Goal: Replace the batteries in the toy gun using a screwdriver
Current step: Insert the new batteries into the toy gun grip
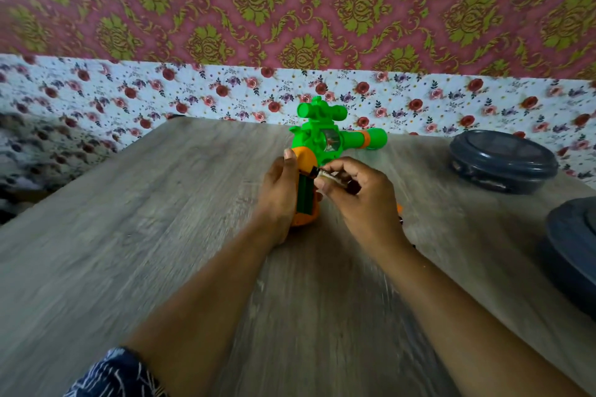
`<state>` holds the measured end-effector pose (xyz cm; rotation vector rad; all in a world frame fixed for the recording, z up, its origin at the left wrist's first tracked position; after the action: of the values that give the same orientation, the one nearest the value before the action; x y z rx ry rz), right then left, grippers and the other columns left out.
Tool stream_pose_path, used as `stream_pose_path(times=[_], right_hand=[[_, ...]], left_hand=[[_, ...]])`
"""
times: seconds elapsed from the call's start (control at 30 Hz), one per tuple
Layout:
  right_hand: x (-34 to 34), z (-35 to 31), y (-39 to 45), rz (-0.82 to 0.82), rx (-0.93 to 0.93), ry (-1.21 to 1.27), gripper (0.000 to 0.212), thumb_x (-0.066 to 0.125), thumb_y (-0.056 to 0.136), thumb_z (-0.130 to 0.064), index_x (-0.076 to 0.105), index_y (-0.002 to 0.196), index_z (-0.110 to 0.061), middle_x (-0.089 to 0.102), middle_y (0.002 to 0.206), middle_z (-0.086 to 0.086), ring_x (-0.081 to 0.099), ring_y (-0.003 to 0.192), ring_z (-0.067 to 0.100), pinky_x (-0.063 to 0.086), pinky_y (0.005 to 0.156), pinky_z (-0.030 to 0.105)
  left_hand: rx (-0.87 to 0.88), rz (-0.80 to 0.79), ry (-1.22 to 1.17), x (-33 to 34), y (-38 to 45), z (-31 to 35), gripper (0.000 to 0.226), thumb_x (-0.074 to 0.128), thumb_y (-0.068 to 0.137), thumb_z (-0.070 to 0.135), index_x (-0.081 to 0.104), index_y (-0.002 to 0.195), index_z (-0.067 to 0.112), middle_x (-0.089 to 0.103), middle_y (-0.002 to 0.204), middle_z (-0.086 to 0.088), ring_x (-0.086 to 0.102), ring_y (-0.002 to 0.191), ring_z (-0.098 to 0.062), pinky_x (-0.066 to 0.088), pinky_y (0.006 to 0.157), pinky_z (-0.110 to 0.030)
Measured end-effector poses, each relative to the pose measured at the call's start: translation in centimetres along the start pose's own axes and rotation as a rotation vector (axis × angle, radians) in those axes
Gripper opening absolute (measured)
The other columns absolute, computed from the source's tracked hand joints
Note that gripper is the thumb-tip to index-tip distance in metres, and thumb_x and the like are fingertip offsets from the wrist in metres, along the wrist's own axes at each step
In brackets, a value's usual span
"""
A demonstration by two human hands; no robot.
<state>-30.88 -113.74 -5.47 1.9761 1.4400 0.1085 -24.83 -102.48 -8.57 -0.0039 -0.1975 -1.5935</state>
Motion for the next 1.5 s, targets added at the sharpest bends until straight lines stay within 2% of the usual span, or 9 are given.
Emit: stream_pose_path(times=[0.07, 0.17, 0.4, 0.6, 0.77, 0.87, 1.1, 1.33, 1.5], right_hand=[[-0.1, 0.2, 0.1, 0.006, 0.014, 0.036, 0.009, 0.07, 0.079, -0.016, 0.064, 0.08, -0.023, 0.065, 0.07, -0.01, 0.059, 0.064, 0.001, 0.047, 0.061, 0.017], [-0.5, 0.5, 0.3, 0.035, 0.091, 0.143, 0.011, 0.071, 0.076, -0.01, 0.061, 0.078, -0.015, 0.061, 0.063, -0.001, 0.05, 0.05, -0.001, 0.04, 0.052, 0.012], [-0.5, 0.9, 0.6, 0.002, 0.259, 0.384, 0.015, 0.057, 0.087, -0.005, 0.064, 0.082, -0.017, 0.057, 0.064, -0.008, 0.05, 0.052, 0.003, 0.05, 0.058, 0.025], [1.0, 1.6, 0.3, -0.021, 0.156, 0.123, 0.009, 0.056, 0.089, -0.014, 0.062, 0.086, -0.021, 0.066, 0.087, 0.002, 0.064, 0.088, 0.024, 0.053, 0.082, 0.046], [1.1, 1.7, -0.1, 0.05, 0.073, 0.008, 0.02, 0.068, 0.08, -0.012, 0.05, 0.087, -0.016, 0.07, 0.082, 0.007, 0.066, 0.077, 0.018, 0.052, 0.07, 0.029], [1.1, 1.6, -0.3, 0.087, 0.041, 0.002, 0.024, 0.072, 0.076, -0.011, 0.048, 0.079, -0.016, 0.065, 0.077, 0.003, 0.063, 0.072, 0.015, 0.047, 0.062, 0.02], [1.3, 1.7, -0.2, 0.079, 0.033, 0.025, 0.02, 0.072, 0.076, -0.009, 0.053, 0.077, -0.013, 0.064, 0.074, 0.001, 0.063, 0.069, 0.012, 0.05, 0.063, 0.023], [1.3, 1.3, -0.7, 0.052, 0.021, 0.016, 0.02, 0.07, 0.078, -0.01, 0.052, 0.075, -0.017, 0.059, 0.071, -0.004, 0.058, 0.067, 0.011, 0.049, 0.064, 0.027], [1.3, 1.4, -0.7, 0.033, 0.04, 0.037, 0.014, 0.069, 0.079, -0.008, 0.056, 0.077, -0.012, 0.066, 0.081, 0.005, 0.065, 0.087, 0.018, 0.051, 0.074, 0.027]], left_hand=[[0.006, -0.014, -0.017, 0.2, -0.2, 0.2, 0.031, 0.029, 0.101, 0.04, 0.053, 0.09, 0.024, 0.06, 0.076, -0.006, 0.061, 0.047, -0.004, 0.048, 0.042, -0.017], [-0.023, -0.017, -0.047, 0.2, -0.4, 0.3, 0.034, 0.03, 0.1, 0.042, 0.052, 0.11, 0.017, 0.063, 0.083, -0.009, 0.063, 0.062, -0.017, 0.05, 0.044, -0.02], [-0.049, -0.024, -0.022, 0.3, -0.8, 0.7, 0.038, 0.029, 0.1, 0.045, 0.048, 0.115, 0.017, 0.063, 0.082, -0.011, 0.062, 0.061, -0.019, 0.053, 0.048, -0.023], [-0.014, 0.055, 0.12, 0.2, -0.6, 0.5, 0.033, 0.029, 0.098, 0.052, 0.055, 0.092, 0.032, 0.065, 0.104, -0.012, 0.065, 0.094, -0.028, 0.054, 0.086, -0.046], [-0.023, 0.081, 0.113, 0.1, -0.6, 0.5, 0.033, 0.029, 0.098, 0.05, 0.052, 0.098, 0.027, 0.062, 0.1, -0.006, 0.063, 0.095, -0.023, 0.052, 0.076, -0.032], [-0.024, 0.06, 0.076, 0.2, -0.7, 0.6, 0.037, 0.028, 0.099, 0.048, 0.055, 0.089, 0.024, 0.062, 0.089, -0.009, 0.064, 0.076, -0.021, 0.053, 0.064, -0.029], [-0.064, 0.041, 0.002, 0.5, -1.0, 0.6, 0.041, 0.029, 0.1, 0.045, 0.054, 0.101, 0.013, 0.057, 0.077, -0.012, 0.055, 0.061, -0.021, 0.05, 0.049, -0.024], [-0.074, 0.051, 0.056, 0.3, -1.2, 0.5, 0.042, 0.029, 0.098, 0.051, 0.058, 0.1, 0.021, 0.062, 0.102, -0.018, 0.062, 0.085, -0.028, 0.052, 0.078, -0.045], [-0.041, 0.041, 0.029, 0.4, -1.3, 0.9, 0.031, 0.028, 0.099, 0.045, 0.054, 0.093, 0.03, 0.063, 0.099, -0.009, 0.063, 0.087, -0.023, 0.052, 0.085, -0.042]])
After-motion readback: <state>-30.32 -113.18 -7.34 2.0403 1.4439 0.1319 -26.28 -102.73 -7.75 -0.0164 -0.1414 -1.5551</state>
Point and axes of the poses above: each hand's wrist, its own y-axis towards the middle knuckle, its own x-axis out of the palm, z = x × y, the point moved 3 cm from there along y, towards the middle knuckle
